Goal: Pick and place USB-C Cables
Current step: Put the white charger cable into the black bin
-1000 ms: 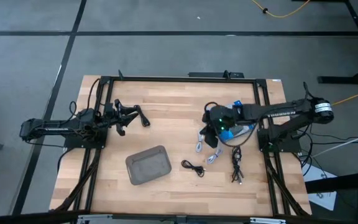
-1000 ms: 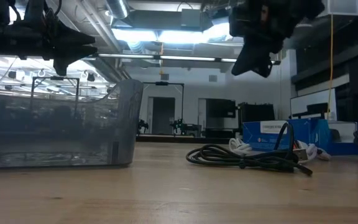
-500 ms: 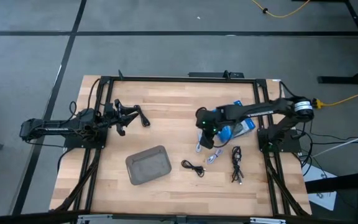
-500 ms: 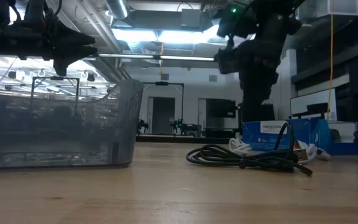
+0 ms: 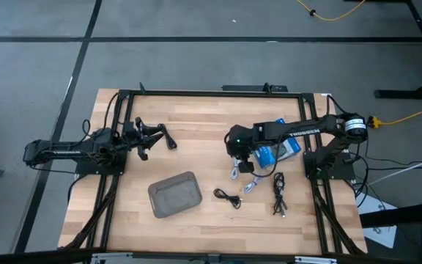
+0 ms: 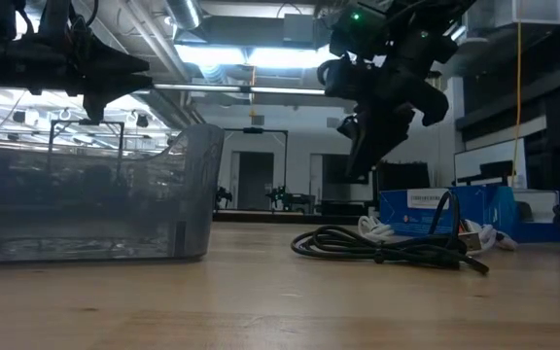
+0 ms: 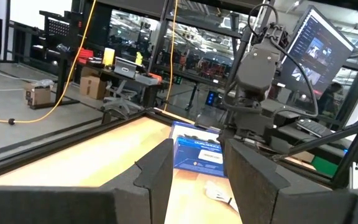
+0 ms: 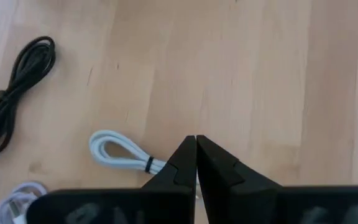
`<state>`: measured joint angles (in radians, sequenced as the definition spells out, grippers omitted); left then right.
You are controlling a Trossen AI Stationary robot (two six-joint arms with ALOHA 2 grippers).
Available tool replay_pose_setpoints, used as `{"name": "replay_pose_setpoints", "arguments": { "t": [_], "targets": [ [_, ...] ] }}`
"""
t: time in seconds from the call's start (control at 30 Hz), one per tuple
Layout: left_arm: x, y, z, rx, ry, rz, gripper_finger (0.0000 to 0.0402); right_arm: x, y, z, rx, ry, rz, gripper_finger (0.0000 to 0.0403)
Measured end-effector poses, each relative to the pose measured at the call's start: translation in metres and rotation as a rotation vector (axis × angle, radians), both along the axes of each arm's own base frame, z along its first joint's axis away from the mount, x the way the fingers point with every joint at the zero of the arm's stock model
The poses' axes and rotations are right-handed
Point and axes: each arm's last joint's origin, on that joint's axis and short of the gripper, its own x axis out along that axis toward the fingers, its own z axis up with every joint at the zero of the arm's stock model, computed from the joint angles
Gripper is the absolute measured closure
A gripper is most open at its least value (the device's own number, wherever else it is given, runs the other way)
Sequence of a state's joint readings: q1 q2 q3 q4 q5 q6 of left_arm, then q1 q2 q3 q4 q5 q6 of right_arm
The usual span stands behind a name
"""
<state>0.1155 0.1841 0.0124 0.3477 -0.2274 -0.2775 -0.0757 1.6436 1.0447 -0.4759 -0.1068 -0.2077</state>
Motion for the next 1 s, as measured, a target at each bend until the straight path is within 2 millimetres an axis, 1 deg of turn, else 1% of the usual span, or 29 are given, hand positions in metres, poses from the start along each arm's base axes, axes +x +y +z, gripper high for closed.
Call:
{"name": "replay_pose_setpoints", "arguments": {
  "t": [0.1,0.23,0.33,0.5,0.6,0.7,0.83,1.0],
  "targets": [
    [0.0,0.0,0.0,0.0,0.0,0.0,0.0262,-0.001,0.002,-0.001,0.015,0.009,0.021,0.0383],
    [0.0,0.0,0.0,0.0,-0.001,0.0,0.0262,0.0,0.005,0.0,0.066,-0.002,0.048,0.0361],
    [0.0,0.0,0.0,0.0,-0.001,0.0,0.0262,0.001,0.005,0.0,0.065,-0.011,0.051,0.0331],
    [0.0,0.0,0.0,0.0,-0.001,0.0,0.0262,0.001,0.005,0.0,0.047,-0.018,0.084,0.0267],
    [0.0,0.0,0.0,0.0,-0.001,0.0,0.0262,-0.001,0.008,-0.003,-0.031,-0.023,0.18,0.0234],
    [0.0,0.0,0.0,0.0,-0.001,0.0,0.0262,-0.005,0.013,-0.01,-0.14,-0.004,0.31,0.0213],
    [0.0,0.0,0.0,0.0,-0.001,0.0,0.0262,-0.011,0.022,-0.02,-0.245,0.017,0.448,0.0206],
    [0.0,0.0,0.0,0.0,-0.001,0.0,0.0262,-0.009,0.03,-0.023,-0.353,-0.016,0.462,0.0206]
  ]
}}
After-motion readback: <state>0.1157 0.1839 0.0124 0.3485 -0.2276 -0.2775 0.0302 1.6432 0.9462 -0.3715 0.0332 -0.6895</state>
